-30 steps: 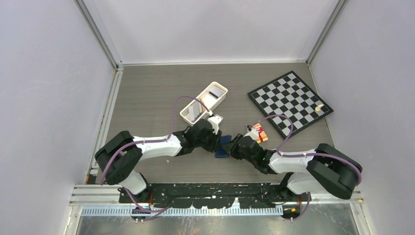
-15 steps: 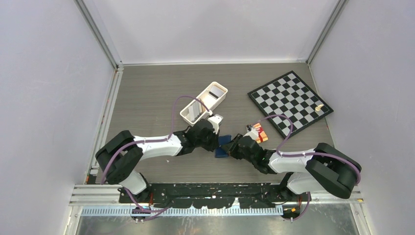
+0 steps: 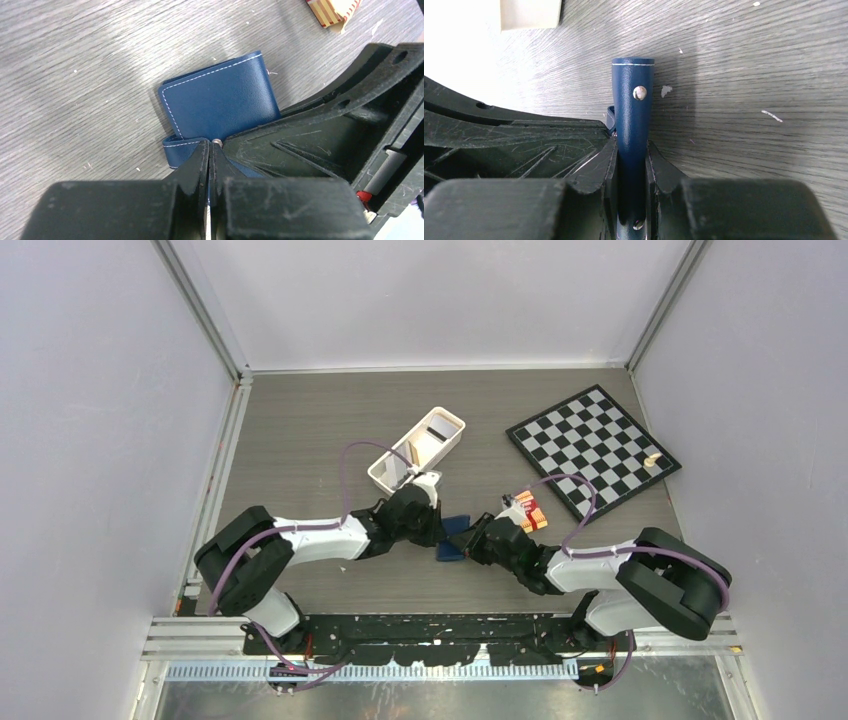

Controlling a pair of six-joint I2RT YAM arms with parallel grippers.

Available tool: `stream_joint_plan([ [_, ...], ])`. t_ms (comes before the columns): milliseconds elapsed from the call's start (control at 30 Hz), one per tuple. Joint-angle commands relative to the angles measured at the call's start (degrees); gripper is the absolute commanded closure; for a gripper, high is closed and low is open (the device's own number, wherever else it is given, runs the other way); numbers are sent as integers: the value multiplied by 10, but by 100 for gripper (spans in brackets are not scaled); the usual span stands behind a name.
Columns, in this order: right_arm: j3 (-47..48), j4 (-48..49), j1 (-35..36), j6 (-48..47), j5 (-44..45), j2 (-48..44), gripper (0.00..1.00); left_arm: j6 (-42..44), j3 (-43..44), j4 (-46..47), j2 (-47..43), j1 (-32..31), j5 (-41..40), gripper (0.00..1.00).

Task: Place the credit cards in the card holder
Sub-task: Close the card holder at the center of the board.

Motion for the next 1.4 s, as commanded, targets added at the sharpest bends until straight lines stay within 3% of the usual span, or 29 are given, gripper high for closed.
stream_joint_plan([
  [0,-17,-104,1,-28,13,16,97,-40,-16,36,-9,6,-24,100],
  [67,-15,-117,1,-28,16,9,86,-48,-20,39,-12,8,-26,100],
  [267,-17,-140,1,-28,22,-18,65,-62,-22,38,-14,11,-33,100],
  [500,-33,-143,1,-16,27,-45,51,-71,-21,40,-15,12,-33,100],
  [600,-43,-141,1,-8,32,-60,50,-74,-22,39,-17,13,-33,100],
  [733,-48,-147,1,-2,37,-70,56,-81,-22,43,-18,13,-29,100],
  [900,-46,-141,1,-2,34,-57,85,-96,-22,61,-17,13,-20,100],
  [1000,-40,-138,1,-2,31,-37,95,-107,-24,82,-10,13,-14,100],
  [1100,-37,-132,1,-2,28,-22,100,-115,-23,98,2,12,8,100],
  [1367,-34,-147,1,2,37,-22,100,-126,-32,106,10,12,20,100],
])
